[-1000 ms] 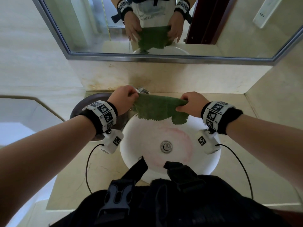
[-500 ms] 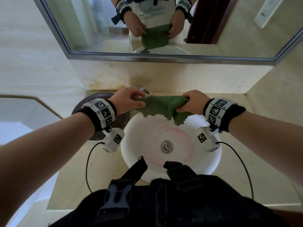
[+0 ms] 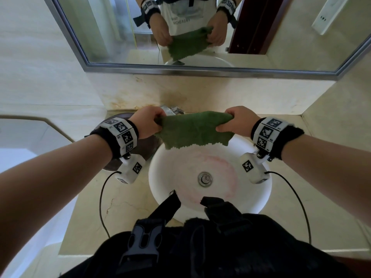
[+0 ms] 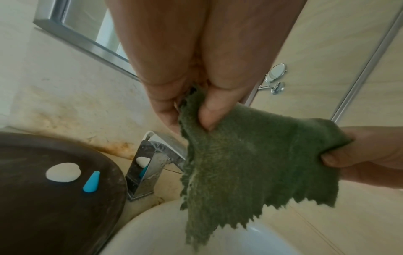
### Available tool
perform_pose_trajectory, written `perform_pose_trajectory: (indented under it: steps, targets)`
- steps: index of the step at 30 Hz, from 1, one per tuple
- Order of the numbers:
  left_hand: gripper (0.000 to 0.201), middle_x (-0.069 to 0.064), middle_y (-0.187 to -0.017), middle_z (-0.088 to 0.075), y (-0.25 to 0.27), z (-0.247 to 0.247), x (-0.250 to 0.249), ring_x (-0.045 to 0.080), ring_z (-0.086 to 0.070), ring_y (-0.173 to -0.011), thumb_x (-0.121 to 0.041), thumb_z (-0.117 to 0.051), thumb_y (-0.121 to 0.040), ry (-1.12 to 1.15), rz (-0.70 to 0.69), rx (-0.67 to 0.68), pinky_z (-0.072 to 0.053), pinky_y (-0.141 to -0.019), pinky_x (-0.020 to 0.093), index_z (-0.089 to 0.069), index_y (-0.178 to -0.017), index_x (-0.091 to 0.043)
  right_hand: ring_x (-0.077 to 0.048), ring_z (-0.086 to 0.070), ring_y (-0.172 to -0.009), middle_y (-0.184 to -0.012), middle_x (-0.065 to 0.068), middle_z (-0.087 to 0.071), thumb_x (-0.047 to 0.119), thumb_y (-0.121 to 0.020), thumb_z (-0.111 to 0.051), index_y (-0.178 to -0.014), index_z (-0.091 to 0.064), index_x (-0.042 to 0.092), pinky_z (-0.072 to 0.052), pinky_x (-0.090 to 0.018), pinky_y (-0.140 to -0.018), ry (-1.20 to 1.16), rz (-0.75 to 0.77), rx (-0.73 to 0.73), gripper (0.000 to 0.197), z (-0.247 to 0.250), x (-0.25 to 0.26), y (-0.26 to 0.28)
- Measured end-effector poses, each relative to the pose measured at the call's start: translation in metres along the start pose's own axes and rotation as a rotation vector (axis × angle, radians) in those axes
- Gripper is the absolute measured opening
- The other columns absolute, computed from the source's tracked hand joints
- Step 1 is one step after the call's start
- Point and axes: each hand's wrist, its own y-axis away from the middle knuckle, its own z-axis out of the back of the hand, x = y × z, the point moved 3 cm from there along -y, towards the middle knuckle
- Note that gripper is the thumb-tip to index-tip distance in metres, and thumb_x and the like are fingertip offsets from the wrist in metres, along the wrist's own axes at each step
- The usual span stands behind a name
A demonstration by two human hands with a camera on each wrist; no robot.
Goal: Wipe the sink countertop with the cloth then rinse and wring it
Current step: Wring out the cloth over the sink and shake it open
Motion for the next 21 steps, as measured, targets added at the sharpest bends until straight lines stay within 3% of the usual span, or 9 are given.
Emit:
perform_pose_trajectory:
  steps: [3, 5, 8, 11, 15, 18, 21]
  targets:
    - [0.035, 0.003, -0.095, -0.064, 0.004, -0.002, -0.001, 0.020, -0.058, -0.087, 0.009, -0.057, -0.078, 0.056, 0.027, 0.052, -0.048, -0.074, 0.030, -0.066, -0.103, -0.014, -0.016, -0.056, -0.071, -0.075, -0.003, -0.062, 0.017, -0.075, -0.073, -0.078, -0.062, 0.009, -0.045, -0.024, -0.063, -0.060, 0.021, -0.004, 0.013, 0.000, 0.004, 0.001]
    - [0.033, 0.002, -0.093, -0.068, 0.007, -0.006, 0.000, 0.019, -0.063, -0.085, 0.005, -0.061, -0.077, 0.134, 0.067, 0.156, -0.055, -0.079, 0.033, -0.067, -0.101, -0.017, -0.015, -0.056, -0.070, -0.072, -0.001, -0.060, 0.013, -0.076, -0.071, -0.078, -0.060, 0.010, -0.045, -0.026, -0.065, -0.144, 0.045, 0.005, 0.011, 0.000, 0.009, 0.004]
    - [0.020, 0.002, -0.091, -0.074, 0.014, -0.014, -0.007, 0.018, -0.070, -0.086, -0.019, -0.075, -0.079, 0.254, 0.102, 0.327, -0.057, -0.084, 0.035, -0.071, -0.099, -0.017, -0.016, -0.058, -0.071, -0.072, -0.001, -0.059, 0.005, -0.079, -0.067, -0.077, -0.059, 0.015, -0.047, -0.025, -0.065, -0.287, 0.090, 0.051, 0.013, -0.001, 0.021, 0.009]
    - [0.026, -0.002, -0.094, -0.074, 0.017, -0.020, -0.021, 0.015, -0.071, -0.087, -0.035, -0.073, -0.081, 0.346, 0.108, 0.405, -0.055, -0.084, 0.031, -0.068, -0.103, -0.021, -0.026, -0.065, -0.083, -0.082, -0.008, -0.064, 0.002, -0.080, -0.064, -0.084, -0.061, 0.015, -0.056, -0.037, -0.075, -0.419, 0.101, 0.129, 0.014, -0.004, 0.030, 0.011]
    - [0.029, 0.004, -0.105, -0.073, 0.018, -0.031, -0.038, 0.022, -0.070, -0.096, -0.022, -0.074, -0.082, 0.607, 0.072, 0.485, -0.056, -0.088, 0.038, -0.065, -0.110, -0.018, -0.030, -0.067, -0.095, -0.097, -0.012, -0.068, 0.004, -0.083, -0.064, -0.097, -0.063, 0.015, -0.057, -0.043, -0.085, -0.448, 0.083, 0.155, 0.019, -0.012, 0.032, 0.010]
    - [0.025, 0.011, -0.108, -0.072, 0.017, -0.033, -0.039, 0.027, -0.069, -0.099, -0.008, -0.071, -0.083, 0.695, 0.077, 0.468, -0.054, -0.092, 0.043, -0.066, -0.107, -0.010, -0.027, -0.067, -0.098, -0.105, -0.011, -0.068, 0.016, -0.084, -0.069, -0.106, -0.060, 0.014, -0.056, -0.045, -0.089, -0.452, 0.053, 0.128, 0.024, -0.018, 0.025, 0.009]
    - [0.021, 0.013, -0.106, -0.071, 0.015, -0.032, -0.036, 0.029, -0.069, -0.099, -0.007, -0.069, -0.084, 0.797, 0.091, 0.409, -0.055, -0.089, 0.044, -0.065, -0.103, -0.014, -0.018, -0.066, -0.095, -0.106, -0.003, -0.066, 0.044, -0.087, -0.062, -0.115, -0.051, 0.017, -0.055, -0.040, -0.087, -0.320, -0.007, 0.029, 0.041, -0.021, 0.011, 0.008]
